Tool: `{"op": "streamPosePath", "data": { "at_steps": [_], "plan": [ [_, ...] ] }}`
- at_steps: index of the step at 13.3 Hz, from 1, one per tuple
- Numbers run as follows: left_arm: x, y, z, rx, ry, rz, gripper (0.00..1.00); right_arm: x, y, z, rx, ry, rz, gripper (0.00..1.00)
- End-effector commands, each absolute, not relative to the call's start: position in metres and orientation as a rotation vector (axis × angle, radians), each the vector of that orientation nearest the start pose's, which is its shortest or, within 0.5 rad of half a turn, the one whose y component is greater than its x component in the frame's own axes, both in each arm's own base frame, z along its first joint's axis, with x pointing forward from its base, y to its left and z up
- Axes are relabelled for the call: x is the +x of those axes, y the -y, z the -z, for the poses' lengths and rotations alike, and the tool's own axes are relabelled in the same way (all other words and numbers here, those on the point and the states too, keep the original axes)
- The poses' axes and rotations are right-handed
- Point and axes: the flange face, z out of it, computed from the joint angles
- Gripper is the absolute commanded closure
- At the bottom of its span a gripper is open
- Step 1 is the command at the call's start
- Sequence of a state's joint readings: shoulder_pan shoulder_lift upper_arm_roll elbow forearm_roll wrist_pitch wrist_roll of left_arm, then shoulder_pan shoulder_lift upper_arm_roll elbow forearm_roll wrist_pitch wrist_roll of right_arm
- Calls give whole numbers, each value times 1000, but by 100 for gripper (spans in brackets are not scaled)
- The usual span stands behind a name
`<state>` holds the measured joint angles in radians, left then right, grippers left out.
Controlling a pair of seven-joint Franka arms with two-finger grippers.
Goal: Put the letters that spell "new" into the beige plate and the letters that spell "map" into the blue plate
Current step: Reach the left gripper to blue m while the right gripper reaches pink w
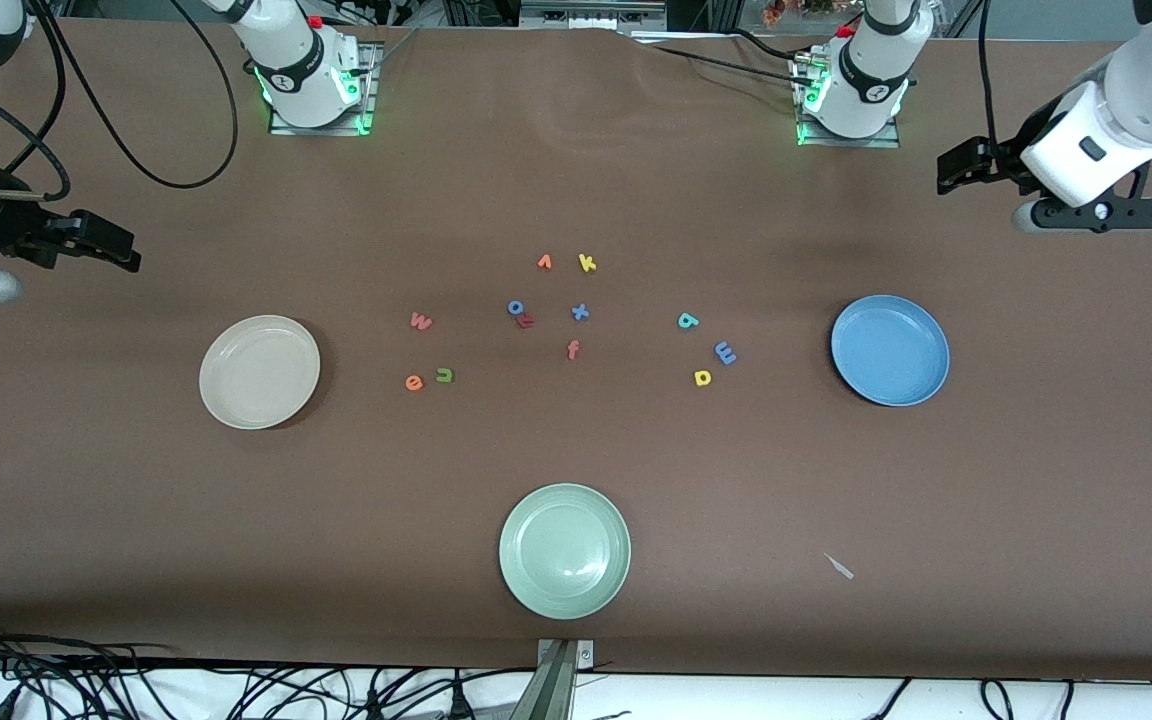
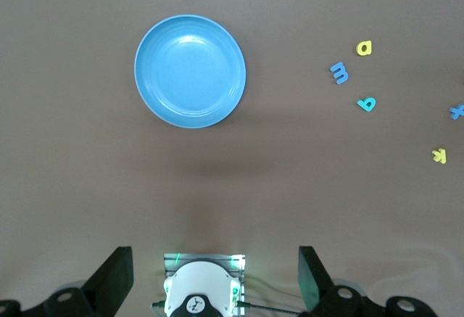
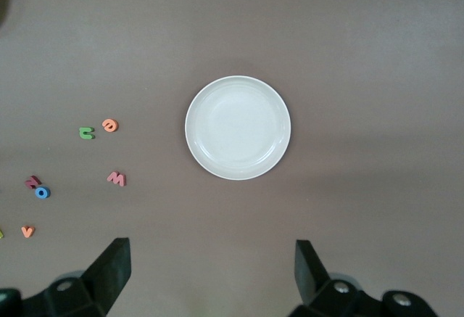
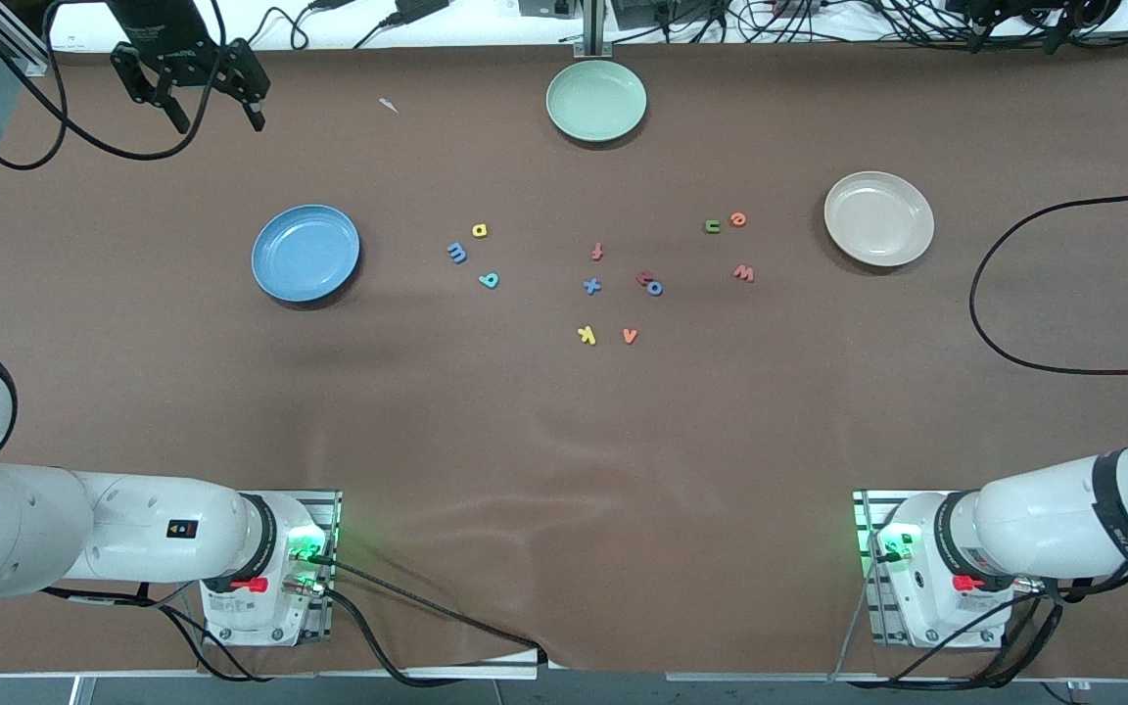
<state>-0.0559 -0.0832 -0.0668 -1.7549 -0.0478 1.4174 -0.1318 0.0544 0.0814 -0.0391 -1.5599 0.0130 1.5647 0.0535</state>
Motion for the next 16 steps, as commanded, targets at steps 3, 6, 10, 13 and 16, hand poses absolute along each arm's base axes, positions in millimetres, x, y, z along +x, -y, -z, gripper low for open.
{"op": "streamPosePath", "data": {
  "at_steps": [3,6,10,13,16],
  "plan": [
    [494,100,-534,-3170,-40,-359,0,576,-12,-582,-3126,-44,-135,0],
    [498,113,-497,-3204,-47,-335,0,580,-16,-579,-3118,-35,-125,0],
    [508,130,-435,-3213,-67,-316,0,611,-44,-546,-3020,-9,-140,0],
    [520,164,-374,-3214,-138,-292,0,627,-86,-500,-3031,81,-205,0],
    [531,203,-315,-3260,-167,-225,0,637,-133,-447,-3043,155,-270,0]
  ]
}}
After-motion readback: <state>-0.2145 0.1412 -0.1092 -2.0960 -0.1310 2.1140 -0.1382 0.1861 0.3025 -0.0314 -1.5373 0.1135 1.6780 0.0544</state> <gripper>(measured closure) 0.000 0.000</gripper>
